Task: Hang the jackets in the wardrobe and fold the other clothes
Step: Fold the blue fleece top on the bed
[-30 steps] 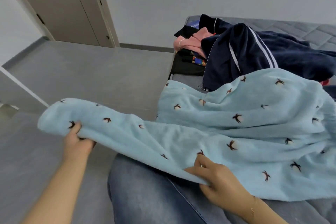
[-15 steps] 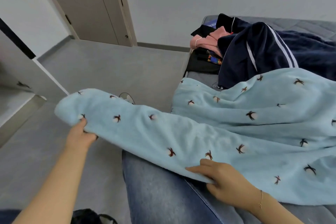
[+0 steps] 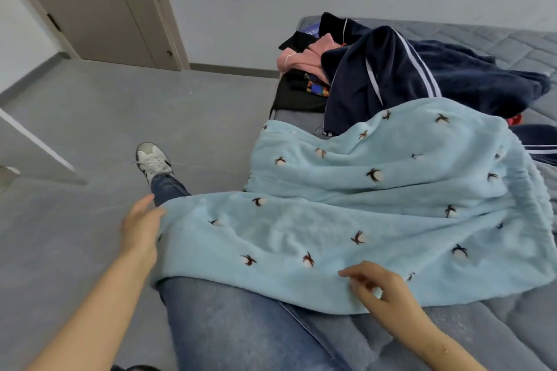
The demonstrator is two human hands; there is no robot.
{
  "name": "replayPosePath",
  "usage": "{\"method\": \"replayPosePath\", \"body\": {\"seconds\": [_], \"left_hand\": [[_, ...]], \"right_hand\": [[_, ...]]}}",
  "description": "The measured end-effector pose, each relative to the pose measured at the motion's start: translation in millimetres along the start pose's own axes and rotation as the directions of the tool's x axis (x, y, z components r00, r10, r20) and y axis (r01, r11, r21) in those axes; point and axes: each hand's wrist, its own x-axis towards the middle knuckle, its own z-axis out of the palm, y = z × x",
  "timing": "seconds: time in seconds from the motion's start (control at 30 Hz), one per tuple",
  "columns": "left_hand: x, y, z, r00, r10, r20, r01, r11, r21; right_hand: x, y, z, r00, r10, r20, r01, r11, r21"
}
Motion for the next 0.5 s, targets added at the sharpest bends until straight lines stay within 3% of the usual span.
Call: {"method": "replayPosePath", "body": {"seconds": [0.07,0.13,0.2,0.23,0.3,0.37,0.4,0.43,0.5], "left_hand": [[-22,17,36,0.963,0.143,0.229,-0.15,0.989,0.011],[-51,30,75,0.873,0.231,0.431,-0.254,0.967,-0.003],[-83,35,118,0.745,0.295,0.598,-0.382,0.924,0.019],[-99,32,139,0.671,0.303,0.676,-0.456,0.888,0.054],[-133,17,176,0.483,0.258,0.837,-0.611,0.784,0.111],[-163,-5,204,0.296,0.17,0.94,-0.753,0.646,0.12],[-176,-15,213,0.227,0.119,0.967,-0.807,0.579,0.118],[-188,-25,221,0.167,0.075,0.983,-0.851,0.514,0.105],[-210,-46,231,0.073,-0.027,0.997,-0.933,0.352,0.078]], "right_hand": [[-5,19,-13,0.984,0.024,-0.174,-0.034,0.998,-0.052],[-9,39,-32,0.936,0.04,-0.349,-0.084,0.99,-0.111],[-13,61,-55,0.825,0.139,-0.548,-0.215,0.974,-0.076],[-16,73,-68,0.733,0.223,-0.643,-0.289,0.957,0.002],[-22,97,-92,0.477,0.436,-0.763,-0.399,0.881,0.254],[-29,113,-113,0.186,0.658,-0.729,-0.372,0.734,0.568],[-31,118,-119,0.096,0.745,-0.66,-0.311,0.652,0.691],[-33,122,-125,0.074,0.797,-0.599,-0.254,0.596,0.762],[-32,129,-137,0.184,0.827,-0.531,-0.139,0.556,0.819]]}}
